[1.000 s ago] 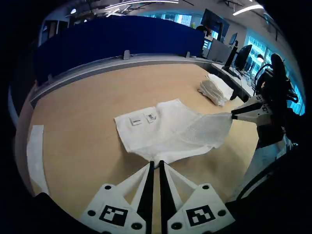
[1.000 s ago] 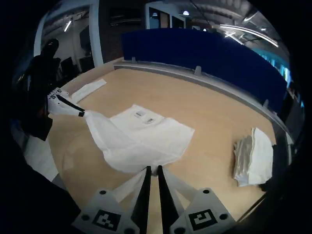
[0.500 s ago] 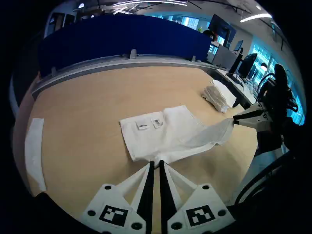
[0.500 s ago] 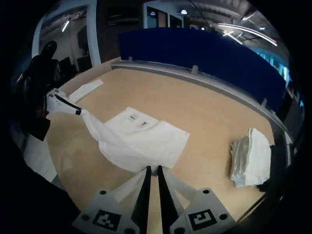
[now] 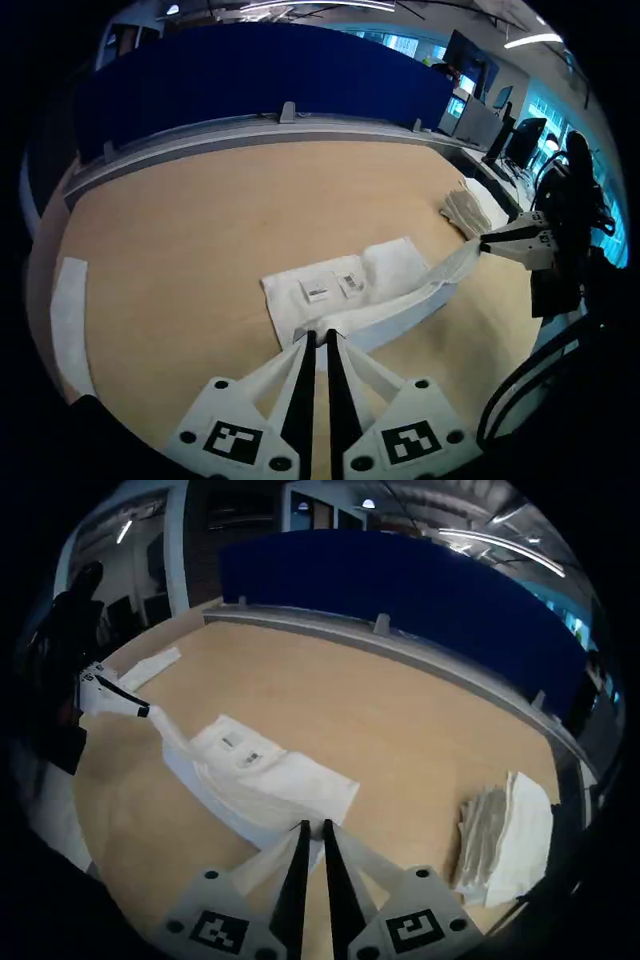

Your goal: Fold towel

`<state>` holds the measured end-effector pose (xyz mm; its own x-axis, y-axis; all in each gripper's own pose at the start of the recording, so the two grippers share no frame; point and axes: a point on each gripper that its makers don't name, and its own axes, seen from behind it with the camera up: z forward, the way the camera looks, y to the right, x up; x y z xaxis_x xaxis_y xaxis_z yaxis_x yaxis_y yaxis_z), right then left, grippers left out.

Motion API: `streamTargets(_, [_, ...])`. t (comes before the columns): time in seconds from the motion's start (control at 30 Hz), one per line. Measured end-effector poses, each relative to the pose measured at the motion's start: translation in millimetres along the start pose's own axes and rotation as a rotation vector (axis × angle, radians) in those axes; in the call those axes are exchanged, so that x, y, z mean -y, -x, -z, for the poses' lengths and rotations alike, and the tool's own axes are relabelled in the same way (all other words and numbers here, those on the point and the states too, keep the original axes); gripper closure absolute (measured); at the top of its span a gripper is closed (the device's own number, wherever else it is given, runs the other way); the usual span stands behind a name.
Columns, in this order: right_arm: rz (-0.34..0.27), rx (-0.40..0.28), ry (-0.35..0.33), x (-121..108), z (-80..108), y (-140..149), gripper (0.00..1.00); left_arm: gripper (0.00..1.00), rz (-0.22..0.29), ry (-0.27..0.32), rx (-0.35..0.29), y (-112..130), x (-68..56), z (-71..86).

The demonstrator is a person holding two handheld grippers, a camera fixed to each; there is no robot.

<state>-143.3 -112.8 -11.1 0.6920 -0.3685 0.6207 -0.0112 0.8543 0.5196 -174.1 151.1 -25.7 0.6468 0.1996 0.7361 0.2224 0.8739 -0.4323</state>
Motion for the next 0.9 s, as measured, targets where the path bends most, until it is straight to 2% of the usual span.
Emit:
streamTargets(0.2, [-0.030, 0.025, 0.000, -12.6, -29.0, 0.6, 0.87, 0.90, -0.007, -0.008, 0.028, -1.3, 14.5, -29.3])
streamTargets(0.37, [-0.042, 0.060, 0.001, -18.0, -49.8, 11.9, 0.87, 0.90, 0.019, 0.002, 0.046, 5.7, 23.3, -53.3])
streamTargets(0.53, [-0.051, 0.080, 0.012, -23.1, -63.5, 19.8, 0.87, 0.90, 0.044, 0.012, 0.054, 13.4, 27.5, -70.1])
streamTargets(0.67, [-0.061, 0.079, 0.035, -28.2, -71.8, 21.9, 0.84, 0.86, 0.056, 0.012, 0.053, 17.6, 31.6, -79.8])
streamTargets(0.73, [-0.066, 0.077, 0.048, -30.0, -75.2, 22.6, 0.78, 0.77, 0.061, 0.002, 0.052, 18.9, 35.6, -83.8])
streamTargets(0.8, [-0.068, 0.073, 0.058, -30.8, -77.8, 23.1, 0.67, 0.59, 0.063, -0.011, 0.051, 19.7, 39.7, -86.7])
streamTargets(0.9, [-0.063, 0.067, 0.065, -29.4, -79.3, 22.9, 0.35, 0.33, 0.060, -0.035, 0.049, 20.3, 45.3, -88.5])
